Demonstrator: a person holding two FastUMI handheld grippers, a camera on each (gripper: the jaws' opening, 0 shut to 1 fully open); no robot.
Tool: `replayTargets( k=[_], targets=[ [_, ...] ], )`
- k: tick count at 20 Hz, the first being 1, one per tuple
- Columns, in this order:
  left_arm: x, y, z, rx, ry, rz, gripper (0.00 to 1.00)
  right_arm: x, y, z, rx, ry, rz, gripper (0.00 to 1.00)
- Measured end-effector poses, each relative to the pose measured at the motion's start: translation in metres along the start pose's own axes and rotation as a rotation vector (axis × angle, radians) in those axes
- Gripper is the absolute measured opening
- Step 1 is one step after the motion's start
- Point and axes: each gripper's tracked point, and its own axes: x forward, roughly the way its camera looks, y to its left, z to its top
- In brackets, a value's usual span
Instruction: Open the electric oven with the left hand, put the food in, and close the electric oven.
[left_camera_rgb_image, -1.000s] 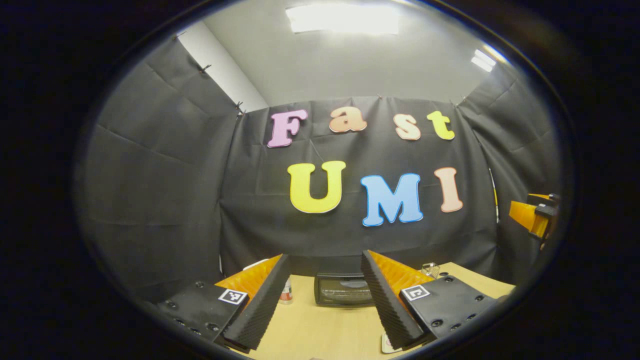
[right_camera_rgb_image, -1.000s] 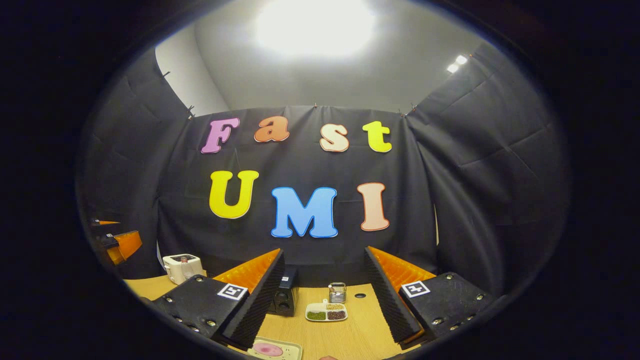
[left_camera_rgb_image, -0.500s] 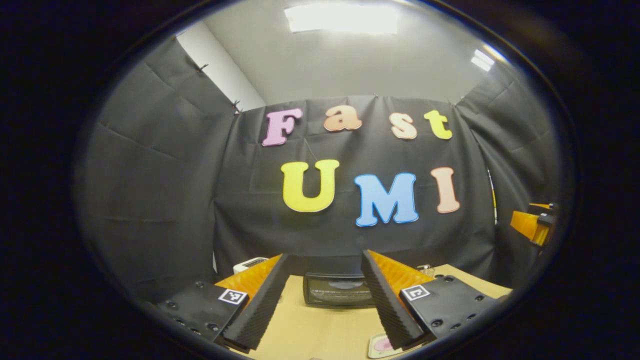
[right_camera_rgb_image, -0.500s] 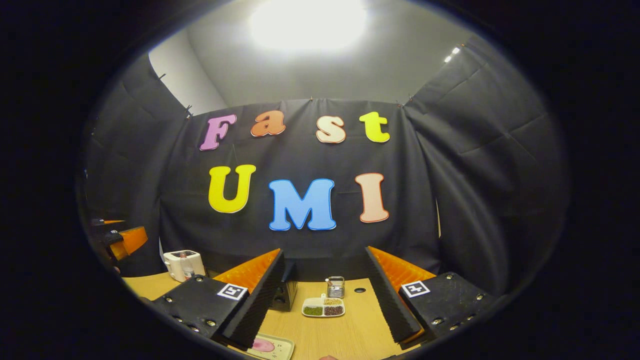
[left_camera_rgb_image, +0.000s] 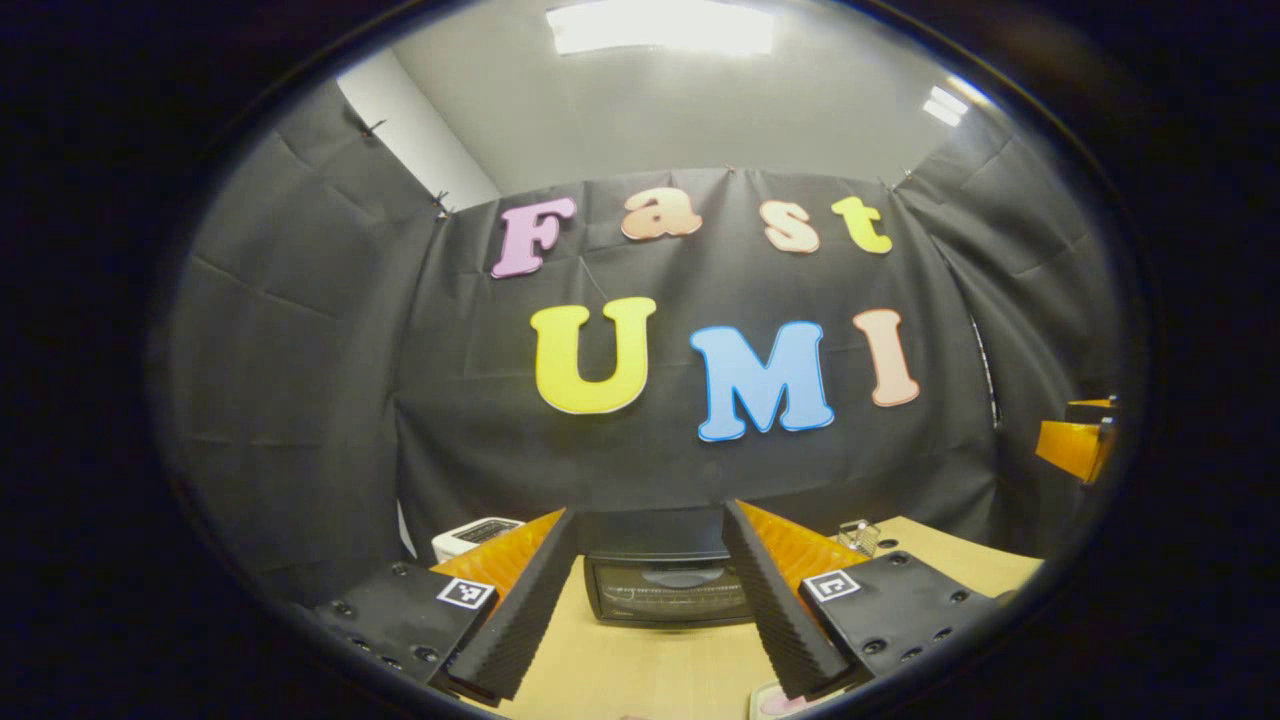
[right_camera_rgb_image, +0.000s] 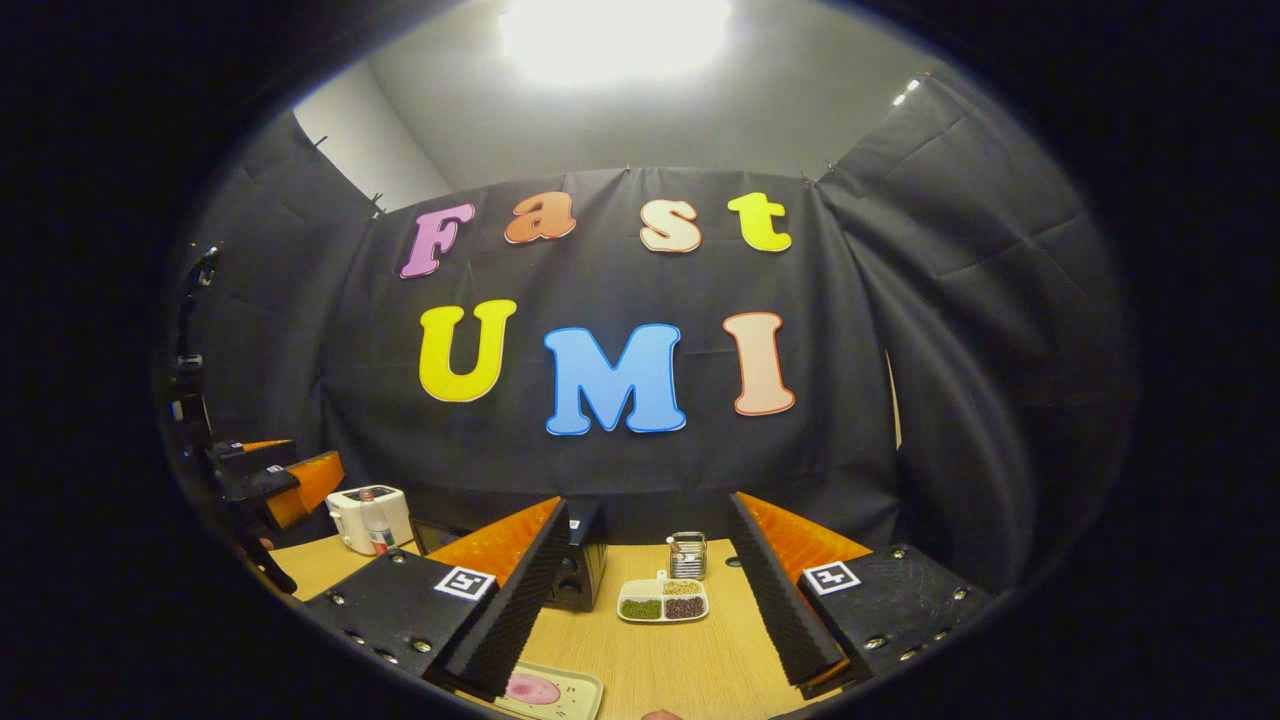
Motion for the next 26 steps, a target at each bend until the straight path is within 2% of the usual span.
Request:
replayTargets(
  k=[8,14,15,16,17,18,19,20,23,24,25,26],
  targets=[
    [0.118,-0.002,-0.063,-0.031,0.074,-0.098,1.00,0.023,0.016,0.001,-0.106,-0.004,-0.091,0.96],
    [0.179,-0.020,-0.133,-0.046,0.187,-0.164,0.96,0.024,0.012,-0.006,-0.155,0.020,-0.201,0.96],
    [0.186,-0.023,-0.144,-0.046,0.205,-0.172,1.00,0.022,0.010,-0.008,-0.163,0.029,-0.221,0.96],
    [0.193,-0.026,-0.155,-0.049,0.222,-0.182,0.97,0.020,0.009,-0.011,-0.166,0.041,-0.238,0.96],
    [0.198,-0.028,-0.167,-0.052,0.237,-0.187,1.00,0.019,0.008,-0.015,-0.167,0.056,-0.254,0.96],
    [0.204,-0.030,-0.179,-0.052,0.255,-0.193,0.97,0.016,0.006,-0.017,-0.166,0.065,-0.269,0.96],
    [0.208,-0.032,-0.190,-0.046,0.271,-0.198,1.00,0.015,0.005,-0.018,-0.165,0.068,-0.284,0.96],
    [0.212,-0.033,-0.198,-0.036,0.281,-0.200,0.97,0.015,0.003,-0.020,-0.165,0.071,-0.296,0.96],
    [0.221,-0.035,-0.219,-0.027,0.303,-0.200,1.00,0.013,0.002,-0.025,-0.173,0.089,-0.314,0.96],
    [0.221,-0.035,-0.222,-0.028,0.309,-0.195,0.96,0.012,0.001,-0.025,-0.171,0.093,-0.318,0.96],
    [0.224,-0.036,-0.222,-0.022,0.289,-0.197,1.00,0.011,0.000,-0.025,-0.168,0.095,-0.321,0.96],
    [0.223,-0.038,-0.224,-0.016,0.297,-0.196,0.97,0.010,-0.001,-0.026,-0.164,0.096,-0.325,0.96]
  ],
)
